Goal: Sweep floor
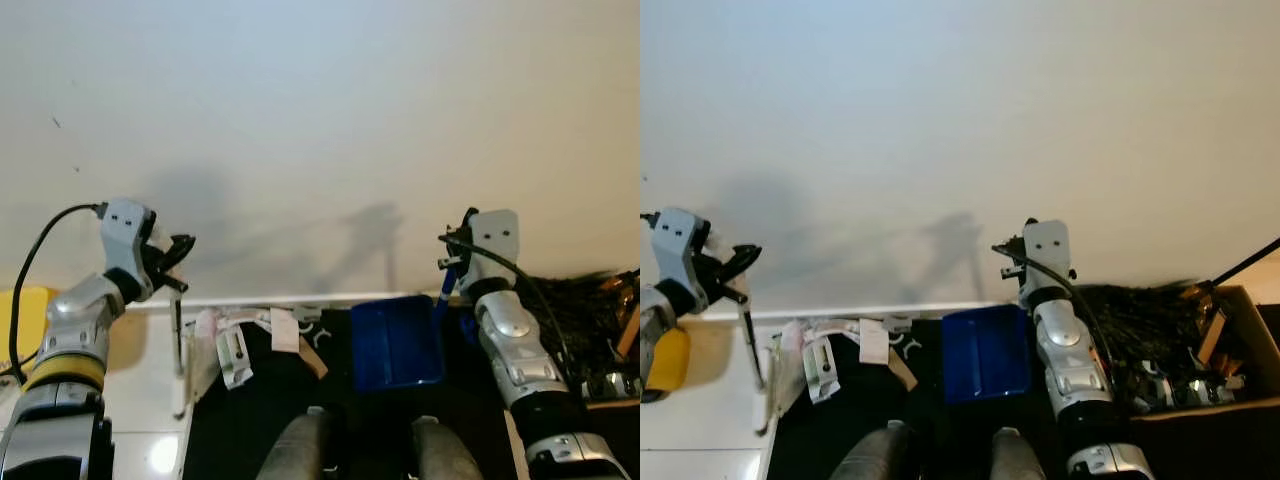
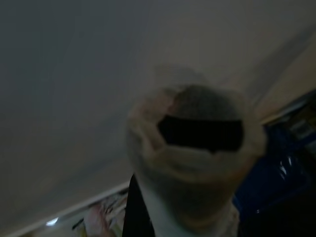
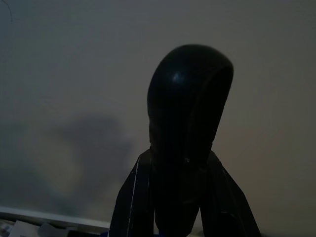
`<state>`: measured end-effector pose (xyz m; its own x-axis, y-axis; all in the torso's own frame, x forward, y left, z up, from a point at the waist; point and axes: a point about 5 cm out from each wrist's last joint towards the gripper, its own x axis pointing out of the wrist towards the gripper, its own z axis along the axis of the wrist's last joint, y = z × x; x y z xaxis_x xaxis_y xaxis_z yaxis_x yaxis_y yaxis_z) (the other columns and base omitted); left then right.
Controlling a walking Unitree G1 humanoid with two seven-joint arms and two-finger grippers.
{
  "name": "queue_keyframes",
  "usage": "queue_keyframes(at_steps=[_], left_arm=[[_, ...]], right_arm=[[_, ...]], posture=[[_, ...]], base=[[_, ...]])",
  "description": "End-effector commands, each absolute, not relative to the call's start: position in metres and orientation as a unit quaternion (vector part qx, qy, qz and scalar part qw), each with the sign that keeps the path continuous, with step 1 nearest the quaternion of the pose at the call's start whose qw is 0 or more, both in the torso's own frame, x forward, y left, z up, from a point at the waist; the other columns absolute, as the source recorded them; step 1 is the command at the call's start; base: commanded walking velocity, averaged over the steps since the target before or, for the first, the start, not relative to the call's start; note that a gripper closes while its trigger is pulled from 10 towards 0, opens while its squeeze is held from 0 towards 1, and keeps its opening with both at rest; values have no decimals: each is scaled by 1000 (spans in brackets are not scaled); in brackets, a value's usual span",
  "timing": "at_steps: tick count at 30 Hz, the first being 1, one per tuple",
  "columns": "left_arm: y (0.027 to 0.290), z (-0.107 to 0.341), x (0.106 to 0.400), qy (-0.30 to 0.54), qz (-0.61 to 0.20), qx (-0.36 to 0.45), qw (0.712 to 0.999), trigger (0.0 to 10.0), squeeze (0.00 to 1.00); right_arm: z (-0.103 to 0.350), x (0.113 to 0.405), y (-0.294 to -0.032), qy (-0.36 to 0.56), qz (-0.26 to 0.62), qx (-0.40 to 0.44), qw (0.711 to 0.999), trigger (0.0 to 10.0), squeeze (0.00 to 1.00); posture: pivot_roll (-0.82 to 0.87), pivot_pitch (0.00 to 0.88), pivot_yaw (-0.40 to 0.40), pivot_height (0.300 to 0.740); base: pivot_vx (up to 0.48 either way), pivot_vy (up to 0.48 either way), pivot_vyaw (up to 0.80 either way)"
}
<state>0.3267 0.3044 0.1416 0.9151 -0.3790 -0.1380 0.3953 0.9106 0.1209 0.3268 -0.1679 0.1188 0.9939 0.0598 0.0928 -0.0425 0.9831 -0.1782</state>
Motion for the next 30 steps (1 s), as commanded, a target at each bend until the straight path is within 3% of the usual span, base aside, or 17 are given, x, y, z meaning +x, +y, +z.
queue_keyframes(at_steps=[1,12,14,18,19,24,30], left_arm=[[306,144,327,38,-194,72,978,10000,0],[307,153,335,15,-183,56,981,10000,0],[301,153,340,0,-177,-7,984,10000,0],[294,151,344,-9,-181,-57,982,10000,0],[277,147,349,-21,-210,-129,969,10000,0],[256,146,354,-35,-256,-194,947,10000,0],[211,158,365,-52,-371,-284,883,10000,0]], right_arm=[[119,322,-173,-49,25,-88,995,10000,0],[131,311,-180,-59,40,-97,993,10000,0],[137,309,-182,-63,42,-97,992,10000,0],[139,308,-182,-64,43,-97,992,10000,0],[142,307,-182,-65,41,-92,993,10000,0],[144,306,-182,-64,40,-88,993,10000,0],[144,305,-183,-63,15,-96,993,10000,0]], posture=[[-62,338,46,740],[-116,384,22,740],[-131,395,13,740],[-143,397,9,740],[-154,394,10,740],[-157,392,14,740],[-138,389,46,740]], base=[[0,0,0],[0,0,0],[0,0,0],[0,0,0],[0,0,0],[0,0,0],[0,0,0]])
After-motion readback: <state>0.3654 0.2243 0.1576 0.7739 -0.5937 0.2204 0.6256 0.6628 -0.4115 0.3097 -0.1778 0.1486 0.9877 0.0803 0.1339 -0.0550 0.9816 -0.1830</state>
